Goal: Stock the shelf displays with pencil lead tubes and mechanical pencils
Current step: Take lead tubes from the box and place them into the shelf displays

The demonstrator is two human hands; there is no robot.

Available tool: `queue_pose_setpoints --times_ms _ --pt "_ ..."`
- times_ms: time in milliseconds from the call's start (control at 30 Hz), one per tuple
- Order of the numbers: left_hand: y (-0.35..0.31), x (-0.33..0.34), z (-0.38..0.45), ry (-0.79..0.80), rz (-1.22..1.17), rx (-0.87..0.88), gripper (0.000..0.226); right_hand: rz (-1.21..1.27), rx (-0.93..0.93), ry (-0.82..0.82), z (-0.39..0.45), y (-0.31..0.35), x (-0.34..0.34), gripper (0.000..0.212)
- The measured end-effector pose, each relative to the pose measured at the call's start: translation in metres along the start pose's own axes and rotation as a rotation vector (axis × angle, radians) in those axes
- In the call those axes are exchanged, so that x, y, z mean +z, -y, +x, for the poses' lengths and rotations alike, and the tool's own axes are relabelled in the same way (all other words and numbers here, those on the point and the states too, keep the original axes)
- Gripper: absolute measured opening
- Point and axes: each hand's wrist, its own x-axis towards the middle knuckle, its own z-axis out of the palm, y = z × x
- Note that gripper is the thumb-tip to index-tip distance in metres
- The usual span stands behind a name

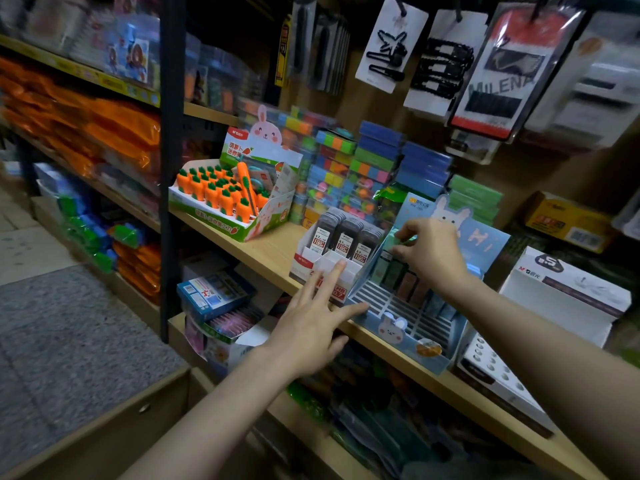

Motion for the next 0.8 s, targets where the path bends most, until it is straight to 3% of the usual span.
queue_pose_setpoints --times_ms 233,333,433,500,600,700,800 --pt "-0.002 -0.001 0.0 -0.007 -0.02 0.008 0.058 -0.105 0.006 0.004 0.003 0.007 0.005 0.041" --pt "-0.002 -0.003 -0.01 -0.06 -0.051 0.055 0.059 0.081 0.056 -0.053 -0.008 0.009 -0.002 0.051" --pt "-0.002 -0.001 -0.029 -0.192 -0.163 0.087 0.048 0.429 0.083 -0.151 -0.033 0.016 -0.007 0.028" --pt "0.002 0.002 -0.048 -0.262 -0.307 0.006 0.033 0.676 0.135 -0.033 -0.058 0.029 0.0 0.013" --pt "0.014 0.011 -0.088 -0.197 -0.513 -0.278 0.014 0.747 0.076 0.312 -0.1 0.051 0.026 0.008" --pt "0.036 0.032 -0.145 -0.045 -0.592 -0.608 0.006 0.457 -0.144 0.797 -0.147 0.075 0.064 0.015" --pt "0.058 0.061 -0.21 0.081 -0.547 -0.903 0.008 0.201 -0.29 0.997 -0.195 0.096 0.108 0.01"
